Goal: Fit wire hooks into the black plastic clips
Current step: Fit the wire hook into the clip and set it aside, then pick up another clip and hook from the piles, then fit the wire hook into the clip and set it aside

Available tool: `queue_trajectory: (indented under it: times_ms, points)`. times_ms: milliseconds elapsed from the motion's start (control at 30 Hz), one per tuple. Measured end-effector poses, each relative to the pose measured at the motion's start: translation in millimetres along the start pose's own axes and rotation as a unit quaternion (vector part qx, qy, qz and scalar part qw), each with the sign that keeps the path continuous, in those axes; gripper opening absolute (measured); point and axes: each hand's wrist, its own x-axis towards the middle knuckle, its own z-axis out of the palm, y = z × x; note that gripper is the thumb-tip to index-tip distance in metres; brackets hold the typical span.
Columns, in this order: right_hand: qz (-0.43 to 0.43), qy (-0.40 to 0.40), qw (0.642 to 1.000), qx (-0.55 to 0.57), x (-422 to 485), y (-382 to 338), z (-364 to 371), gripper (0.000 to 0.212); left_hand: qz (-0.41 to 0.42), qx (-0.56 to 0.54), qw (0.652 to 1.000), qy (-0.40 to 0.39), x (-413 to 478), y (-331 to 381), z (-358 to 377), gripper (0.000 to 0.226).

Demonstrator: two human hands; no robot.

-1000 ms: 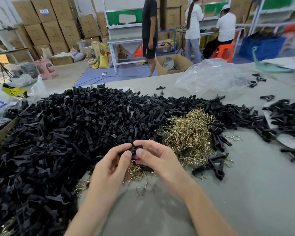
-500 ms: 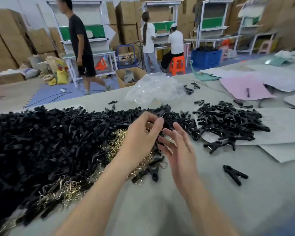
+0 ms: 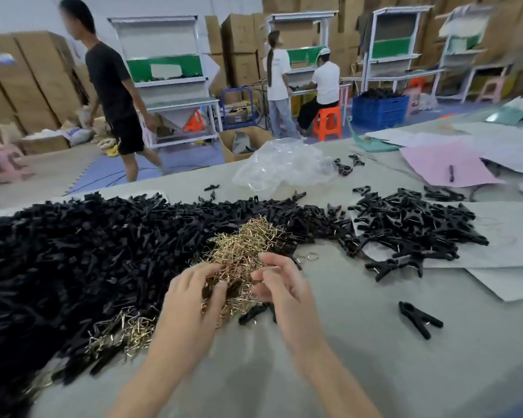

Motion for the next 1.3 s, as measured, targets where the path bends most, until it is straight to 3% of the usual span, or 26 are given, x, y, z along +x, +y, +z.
queue_trajectory:
  times_ms: [100,200,333,433,500,767,900,1100,1200,1300]
  points:
    - [-0.013,-0.083,0.989,-0.125,-7.6,23.9,39.9,0.031,-0.119,0.135,0.981,0.071,-51.6,-68.0,-35.1,0.042]
    - [-0.077,-0.134,0.951,-0.268,-12.1,46.2,82.9,0.030,-0.189,0.183,0.963,0.065,-75.7,-109.0,-58.3,0.049]
    - [-0.166,-0.152,0.848,-0.479,-7.1,76.3,127.5,0.044,-0.206,0.217,0.953,0.046,-64.7,-125.1,-64.2,0.052]
    - [-0.156,-0.160,0.799,-0.558,0.7,92.3,143.0,0.046,-0.170,0.235,0.955,0.065,-47.9,-134.4,-64.4,0.042]
    - [-0.172,-0.152,0.786,-0.574,5.7,98.1,146.3,0.040,-0.131,0.240,0.957,0.097,-41.9,-144.0,-67.0,0.032]
    - [-0.183,-0.133,0.792,-0.567,19.2,103.3,142.2,0.025,-0.086,0.194,0.969,0.127,-43.1,-150.0,-71.3,0.017]
    - [-0.186,-0.136,0.802,-0.551,19.5,103.0,139.8,0.031,-0.127,0.096,0.976,0.147,-41.5,-143.3,-74.2,0.017]
    - [-0.188,-0.139,0.823,-0.518,17.9,98.3,138.3,0.034,-0.197,-0.069,0.959,0.190,-42.9,-140.1,-80.0,0.016]
    - [-0.189,-0.144,0.855,-0.460,14.4,92.2,139.6,0.038,-0.202,-0.157,0.945,0.203,-42.2,-132.4,-84.6,0.015]
    - [-0.115,-0.203,0.924,-0.304,10.3,84.8,141.4,0.041,-0.185,-0.250,0.933,0.183,-40.6,-117.7,-87.4,0.024]
